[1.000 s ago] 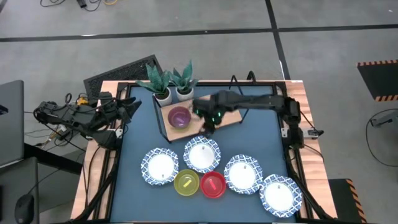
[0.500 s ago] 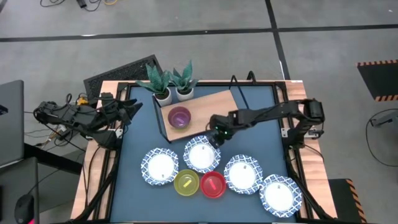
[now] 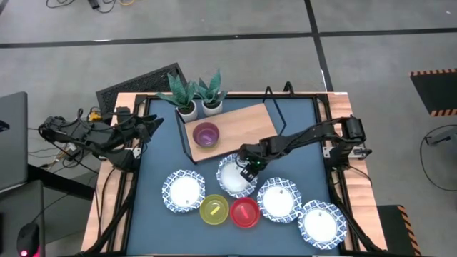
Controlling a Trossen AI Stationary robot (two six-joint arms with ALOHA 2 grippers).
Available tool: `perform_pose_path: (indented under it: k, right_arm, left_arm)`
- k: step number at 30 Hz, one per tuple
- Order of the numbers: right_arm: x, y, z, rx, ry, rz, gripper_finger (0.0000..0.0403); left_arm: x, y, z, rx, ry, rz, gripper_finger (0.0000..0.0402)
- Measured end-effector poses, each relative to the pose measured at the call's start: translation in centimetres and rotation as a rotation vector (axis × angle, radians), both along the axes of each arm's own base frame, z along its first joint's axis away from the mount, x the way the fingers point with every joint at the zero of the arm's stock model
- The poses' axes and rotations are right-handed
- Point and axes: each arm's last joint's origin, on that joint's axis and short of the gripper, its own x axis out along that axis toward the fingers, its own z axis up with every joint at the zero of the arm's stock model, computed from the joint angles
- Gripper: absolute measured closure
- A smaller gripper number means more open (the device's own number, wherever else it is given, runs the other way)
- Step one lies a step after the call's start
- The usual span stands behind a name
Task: Place and stack bowls onto a shelf
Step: Put the white pattern bowl on the shelf
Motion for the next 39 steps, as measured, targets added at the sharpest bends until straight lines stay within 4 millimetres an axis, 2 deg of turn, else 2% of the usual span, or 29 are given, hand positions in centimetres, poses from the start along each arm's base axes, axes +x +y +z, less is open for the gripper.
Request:
perform_pose_path:
  k: [7, 11, 17, 22, 27, 32, 35, 39]
  right_arm:
    - [-0.7, 0.0, 1.5, 0.012, -0.006, -0.021, 0.0377]
    - [-1.4, -0.6, 3.6, 0.014, -0.051, -0.055, 0.0381]
    - [-3.3, -2.6, 8.9, 0.007, -0.103, -0.104, 0.0381]
    - [-5.3, -6.7, 13.1, -0.076, -0.187, -0.2, 0.0381]
    - [-6.5, -12.4, 15.4, -0.173, -0.254, -0.294, 0.0382]
    - [-6.0, -17.2, 15.5, -0.204, -0.243, -0.302, 0.0382]
    - [-4.8, -18.7, 15.3, -0.202, -0.227, -0.263, 0.0382]
    - [-3.5, -19.7, 14.7, -0.197, -0.165, -0.211, 0.0382]
  left_arm:
    - [0.0, 0.0, 0.0, 0.0, 0.0, 0.002, 0.0123]
    - [0.0, 0.0, -0.1, 0.002, 0.005, 0.002, 0.0123]
    - [0.0, 0.0, -0.1, 0.003, 0.01, 0.002, 0.0123]
    - [-0.1, 0.1, -0.1, 0.01, 0.013, 0.018, 0.0123]
    - [-0.1, 0.1, -0.1, 0.011, 0.013, 0.019, 0.0123]
    - [-0.1, 0.1, -0.1, 0.013, 0.012, 0.028, 0.0123]
    - [-0.1, 0.1, -0.1, 0.014, 0.012, 0.03, 0.0123]
    - [-0.1, 0.1, -0.1, 0.015, 0.012, 0.035, 0.0123]
